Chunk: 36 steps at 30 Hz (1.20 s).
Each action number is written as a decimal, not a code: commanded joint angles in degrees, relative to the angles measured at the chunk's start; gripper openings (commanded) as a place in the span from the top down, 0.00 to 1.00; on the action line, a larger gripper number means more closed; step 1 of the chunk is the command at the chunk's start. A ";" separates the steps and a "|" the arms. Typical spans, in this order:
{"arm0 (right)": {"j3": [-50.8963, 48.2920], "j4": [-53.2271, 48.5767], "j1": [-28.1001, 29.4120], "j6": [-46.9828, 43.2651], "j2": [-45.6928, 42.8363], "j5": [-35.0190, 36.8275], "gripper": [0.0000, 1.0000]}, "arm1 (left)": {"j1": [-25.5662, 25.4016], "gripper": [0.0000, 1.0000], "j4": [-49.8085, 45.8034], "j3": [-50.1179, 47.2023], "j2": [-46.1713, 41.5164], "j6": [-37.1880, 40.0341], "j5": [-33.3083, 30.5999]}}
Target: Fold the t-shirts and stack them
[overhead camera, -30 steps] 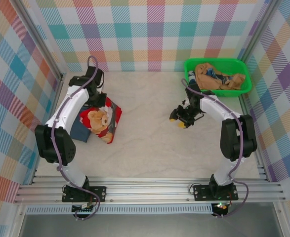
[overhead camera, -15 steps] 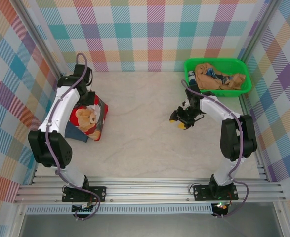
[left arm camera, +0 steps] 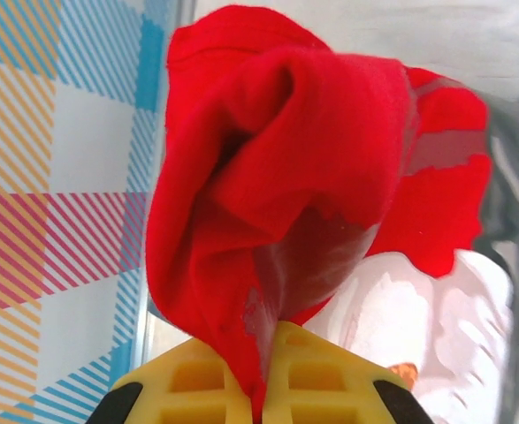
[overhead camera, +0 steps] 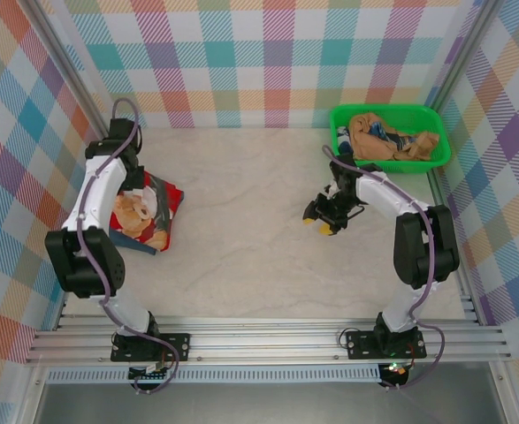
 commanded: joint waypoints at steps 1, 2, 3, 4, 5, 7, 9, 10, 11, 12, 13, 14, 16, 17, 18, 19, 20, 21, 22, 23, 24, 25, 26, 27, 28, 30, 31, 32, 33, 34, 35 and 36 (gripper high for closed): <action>0.50 -2.45 0.66 -0.96 -1.44 0.13 0.50 | 1.62 1.00 5.79 1.03 4.70 1.22 -2.94; 0.42 -2.61 0.70 -0.79 -1.58 0.26 0.50 | 1.57 1.00 6.54 1.42 6.26 1.48 -2.66; 0.41 -2.76 0.72 -0.87 -1.55 0.33 0.50 | 1.57 1.00 7.07 2.07 7.83 1.40 -2.67; 0.41 -3.00 0.73 -0.85 -1.54 0.45 0.50 | 1.55 0.99 7.69 2.66 9.32 1.25 -3.28; 0.50 -3.20 0.72 -0.73 -1.56 0.62 0.50 | 1.62 0.99 7.76 3.65 10.70 1.07 -3.80; 0.50 -3.46 0.70 -0.60 -1.70 0.84 0.50 | 1.65 1.00 8.00 5.72 12.83 0.56 -6.00; 0.59 -3.75 0.73 -0.58 -1.69 0.90 0.50 | 1.78 1.00 8.08 7.91 14.48 0.96 -8.07; 0.50 -3.78 0.69 -0.47 -1.70 1.02 0.50 | 1.93 1.00 7.43 9.54 15.50 0.68 -9.42; 0.46 -3.90 0.71 -0.49 -1.71 1.04 0.50 | 2.15 1.00 6.86 10.68 16.38 0.37 -10.25; 0.34 -3.90 0.71 -0.55 -1.65 1.12 0.50 | 2.35 1.00 6.50 11.37 17.02 0.07 -10.62; 0.24 -3.94 0.69 -0.48 -1.65 1.12 0.50 | 2.48 1.00 6.24 11.85 17.80 -0.21 -11.64; 0.12 -3.94 0.74 -0.42 -1.57 1.17 0.50 | 2.56 1.00 5.99 12.07 18.52 -0.39 -11.84; 0.06 -3.93 0.69 -0.38 -1.37 0.95 0.50 | 2.69 1.00 6.25 11.84 19.29 -0.88 -11.18; 0.10 -4.01 0.75 -0.41 -1.30 0.99 0.50 | 2.82 0.99 6.35 11.70 19.80 -1.11 -11.00; 0.19 -4.12 0.69 -0.51 -1.11 0.97 0.50 | 2.88 0.95 6.22 12.02 20.34 -1.49 -10.70; 0.36 -4.22 0.74 -0.57 -1.08 1.01 0.50 | 3.15 0.92 6.05 12.44 20.97 -1.93 -10.73; 0.57 -4.45 0.71 -0.71 -0.95 1.02 0.50 | 3.40 0.89 5.84 13.15 21.72 -2.51 -11.03; 0.84 -4.69 0.71 -0.83 -0.85 1.00 0.50 | 3.60 0.85 5.08 14.00 22.34 -3.47 -11.81; 1.06 -4.91 0.67 -0.93 -0.78 1.02 0.50 | 3.96 0.79 4.17 15.46 22.81 -4.91 -12.96; 1.24 -5.08 0.68 -1.00 -0.81 1.04 0.50 | 4.07 0.70 3.54 16.49 22.89 -6.05 -13.94; 1.41 -5.25 0.70 -1.06 -0.84 1.03 0.50 | 4.10 0.51 3.07 17.17 22.48 -7.05 -14.77; 1.56 -5.39 0.67 -1.09 -0.86 1.03 0.50 | 4.13 0.35 2.85 17.64 21.68 -7.84 -15.86; 1.63 -5.42 0.73 -1.08 -0.86 0.95 0.50 | 4.23 0.28 2.69 17.76 20.46 -8.60 -16.28; 1.64 -5.41 0.72 -1.06 -0.92 0.86 0.50 | 4.32 0.27 2.40 17.79 19.39 -9.51 -16.51; 1.64 -5.21 0.74 -0.96 -0.83 0.77 0.50 | 4.44 0.24 1.77 17.79 17.97 -10.60 -16.16; 1.55 -4.82 0.68 -0.69 -0.78 0.51 0.50 | 4.59 0.23 1.30 16.93 15.22 -11.38 -13.32; 1.46 -4.44 0.75 -0.52 -0.67 0.31 0.50 | 4.83 0.24 0.01 16.64 14.20 -12.80 -9.76; 1.22 -3.98 0.71 -0.26 -0.53 0.18 0.50 | 5.16 0.26 -1.58 16.41 13.50 -14.62 -5.40; 1.05 -3.54 0.76 -0.06 -0.38 0.03 0.50 | 5.36 0.28 -3.14 16.14 13.29 -16.55 -1.93; 0.85 -3.02 0.76 0.26 -0.25 -0.22 0.50 | 5.57 0.30 -4.83 15.57 13.41 -18.27 1.71; 0.76 -2.57 0.69 0.53 -0.07 -0.47 0.50 | 5.70 0.32 -5.65 14.34 13.39 -20.14 4.47; 0.76 -2.19 0.70 0.86 0.12 -0.69 0.50 | 5.88 0.34 -5.33 12.59 13.21 -21.17 6.84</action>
